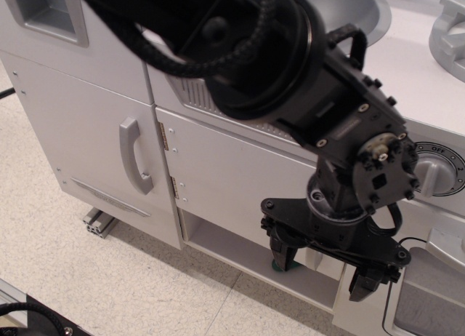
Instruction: Open cabinet
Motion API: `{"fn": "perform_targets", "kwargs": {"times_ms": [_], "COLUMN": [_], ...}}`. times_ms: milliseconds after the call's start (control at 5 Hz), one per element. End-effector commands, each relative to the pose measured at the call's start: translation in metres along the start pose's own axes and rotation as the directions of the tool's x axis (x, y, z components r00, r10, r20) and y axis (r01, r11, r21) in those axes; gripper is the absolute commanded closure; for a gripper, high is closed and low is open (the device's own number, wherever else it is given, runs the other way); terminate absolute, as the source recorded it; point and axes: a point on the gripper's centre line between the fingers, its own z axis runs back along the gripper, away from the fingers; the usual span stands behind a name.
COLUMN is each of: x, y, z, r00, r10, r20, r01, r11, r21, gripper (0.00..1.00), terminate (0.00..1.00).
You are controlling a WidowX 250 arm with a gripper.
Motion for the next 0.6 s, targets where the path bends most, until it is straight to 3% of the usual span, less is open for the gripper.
{"fn": "perform_targets", "kwargs": {"times_ms": [0, 400], "x": [0.0, 0.031], "y": [0.0, 0.012], "z": [0.0, -0.025], "r00": [1.0, 0.999], "r10": [0.0, -0.024], "r20": [0.0, 0.033], "r01": [0.0, 0.024], "r11": [1.0, 1.0], "r21": [0.0, -0.015], "gripper": [0.0, 0.0], "terminate": [0.0, 0.0]}}
